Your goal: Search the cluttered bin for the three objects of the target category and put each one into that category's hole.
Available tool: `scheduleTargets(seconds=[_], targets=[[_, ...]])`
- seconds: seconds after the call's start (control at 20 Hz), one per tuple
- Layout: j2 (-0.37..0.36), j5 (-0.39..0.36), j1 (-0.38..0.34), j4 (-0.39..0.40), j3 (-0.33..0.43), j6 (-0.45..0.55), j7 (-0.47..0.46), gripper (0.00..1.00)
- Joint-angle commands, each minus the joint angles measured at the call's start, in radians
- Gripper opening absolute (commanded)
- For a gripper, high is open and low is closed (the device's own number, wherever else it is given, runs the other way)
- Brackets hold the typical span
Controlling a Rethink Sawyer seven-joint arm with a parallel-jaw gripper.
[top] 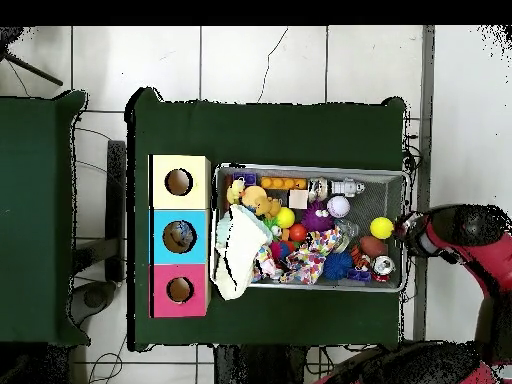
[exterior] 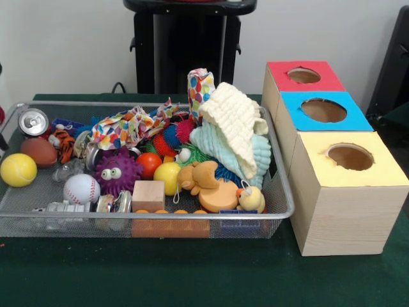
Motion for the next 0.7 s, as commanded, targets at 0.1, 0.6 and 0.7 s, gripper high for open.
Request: scheduleTargets(seconds=[0.1, 0.6, 0.7], targets=[[0.078, 0.017, -0.015, 0.093, 0.178, 0.133, -0.056, 0.00], [0.131, 0.023, -0.024, 0.109, 0.200, 0.190, -0.008, 0.00], [0.140, 0.017, -0.027, 0.099, 0.205, 0.194, -0.017, 0.00]])
